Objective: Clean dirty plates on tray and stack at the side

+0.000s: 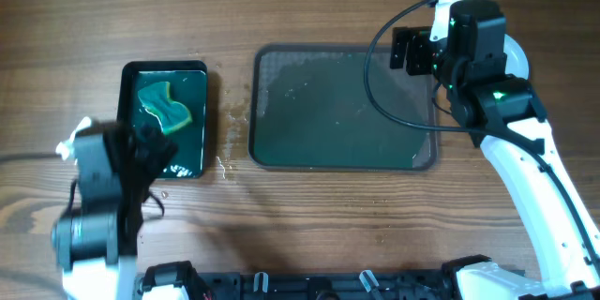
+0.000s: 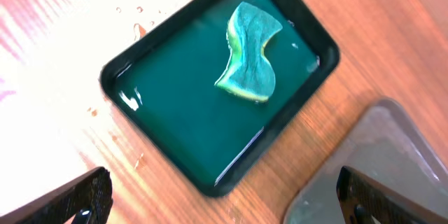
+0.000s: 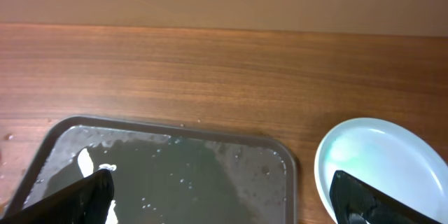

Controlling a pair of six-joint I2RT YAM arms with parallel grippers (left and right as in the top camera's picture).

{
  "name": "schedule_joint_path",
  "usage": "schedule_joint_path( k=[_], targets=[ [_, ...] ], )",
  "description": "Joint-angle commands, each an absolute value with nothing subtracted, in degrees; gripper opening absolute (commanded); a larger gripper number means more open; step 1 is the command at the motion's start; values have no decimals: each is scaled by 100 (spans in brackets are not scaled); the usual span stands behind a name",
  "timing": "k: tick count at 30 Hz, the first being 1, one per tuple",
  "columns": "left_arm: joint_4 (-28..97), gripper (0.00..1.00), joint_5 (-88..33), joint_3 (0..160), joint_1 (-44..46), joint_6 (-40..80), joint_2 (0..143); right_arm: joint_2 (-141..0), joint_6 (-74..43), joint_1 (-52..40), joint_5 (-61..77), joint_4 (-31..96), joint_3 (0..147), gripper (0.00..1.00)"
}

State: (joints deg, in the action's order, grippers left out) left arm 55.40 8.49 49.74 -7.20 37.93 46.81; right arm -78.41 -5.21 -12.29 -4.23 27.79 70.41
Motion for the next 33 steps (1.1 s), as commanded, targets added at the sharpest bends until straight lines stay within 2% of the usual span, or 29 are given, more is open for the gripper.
schedule_joint_path(
  k=[1, 9, 13, 16, 28, 33],
  targets=[
    [5957, 100, 875, 4657, -725, 3865, 3717, -7638, -469, -1253, -141, 2781, 7004, 100],
    [6121, 100, 878, 4644, -725, 3863, 3197, -7638, -467, -1253, -40, 2829, 7006, 100],
    [6121, 100, 878, 4644, -725, 3863, 3199, -7638, -471, -1253, 432, 2838, 7006, 100],
    [6121, 100, 878, 4644, -725, 3863, 3199, -7662, -467, -1253, 1389, 2838, 7004, 100],
    [6121, 100, 878, 4644, -725, 3861, 3199, -7662, -298, -1251, 871, 3286, 6993, 100],
    [6121, 100, 878, 4644, -725, 3863, 3199, -6858, -301, -1236, 591, 2630, 6073, 100]
  ],
)
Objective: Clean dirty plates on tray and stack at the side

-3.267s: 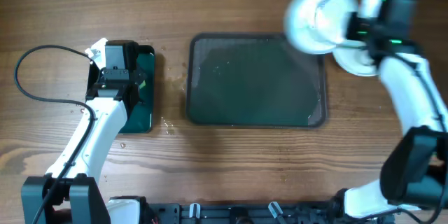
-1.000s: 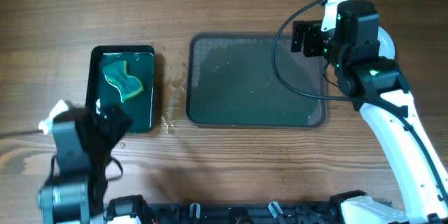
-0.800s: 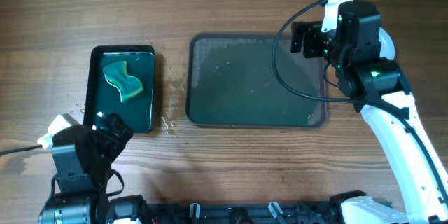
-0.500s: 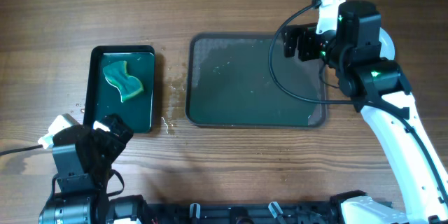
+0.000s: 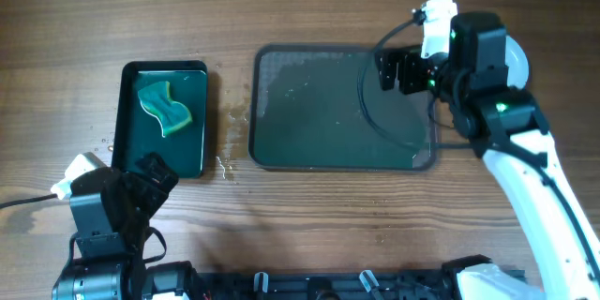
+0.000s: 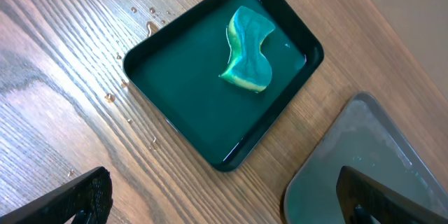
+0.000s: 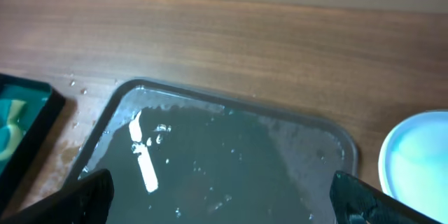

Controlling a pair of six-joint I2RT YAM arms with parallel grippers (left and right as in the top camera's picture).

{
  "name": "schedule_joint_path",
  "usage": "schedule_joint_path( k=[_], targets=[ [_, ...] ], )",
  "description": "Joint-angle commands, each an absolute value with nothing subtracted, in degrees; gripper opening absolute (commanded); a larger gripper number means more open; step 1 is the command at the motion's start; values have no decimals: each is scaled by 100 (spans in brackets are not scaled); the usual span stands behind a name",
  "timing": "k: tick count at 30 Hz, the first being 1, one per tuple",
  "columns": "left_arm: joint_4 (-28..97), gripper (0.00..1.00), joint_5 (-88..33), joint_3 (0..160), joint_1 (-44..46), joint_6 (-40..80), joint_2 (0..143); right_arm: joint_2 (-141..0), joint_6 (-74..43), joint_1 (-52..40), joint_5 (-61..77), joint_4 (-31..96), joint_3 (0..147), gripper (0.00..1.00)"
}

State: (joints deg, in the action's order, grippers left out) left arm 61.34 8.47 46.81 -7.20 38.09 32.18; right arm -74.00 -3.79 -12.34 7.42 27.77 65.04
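A grey tray (image 5: 319,112) lies mid-table, wet, with no plate on it; it also shows in the right wrist view (image 7: 224,161). A white plate (image 7: 420,161) sits beside its right end, mostly hidden under my right arm in the overhead view (image 5: 517,56). Over the tray's far right corner, my right gripper (image 5: 401,70) is open and empty. Open and empty too, my left gripper (image 5: 155,176) hangs near the front left, just short of the black dish (image 5: 120,122). That dish holds green water and a green-yellow sponge (image 6: 248,59).
Water drops spot the wood between the black dish (image 6: 140,91) and the grey tray (image 6: 364,161). The right arm's black cable loops over the tray's right end (image 5: 367,94). Bare wood lies along the far side and front right.
My left gripper has drawn back toward the front edge, from over the black dish's near end to just short of it. My right gripper has shifted a little left over the tray's far right corner.
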Motion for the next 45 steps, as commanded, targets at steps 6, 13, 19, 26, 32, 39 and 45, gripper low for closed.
schedule_joint_path(
  k=[6, 13, 19, 26, 32, 39, 45],
  targets=[
    [6121, 100, 878, 4644, -725, 3863, 3199, -4707, -440, -1055, 598, 215, 3367, 100],
    [6121, 100, 878, 4644, -725, 3863, 3199, -2694, -607, -676, 622, -978, 1387, 100],
    [6121, 100, 878, 4644, -727, 3863, 3199, -1538, -622, -399, 733, -982, 755, 100],
    [6121, 100, 878, 4644, -725, 3863, 3199, -635, -615, -399, 729, -980, 318, 100],
    [6121, 100, 878, 4644, -725, 3863, 3199, -95, -615, -399, 749, -880, 25, 100],
    [6121, 100, 878, 4644, -725, 3863, 3199, -19, -611, -322, 740, -731, 30, 100],
    [6121, 100, 878, 4644, -725, 3863, 3199, -19, -679, -49, 1033, -75, 30, 100]
  ],
)
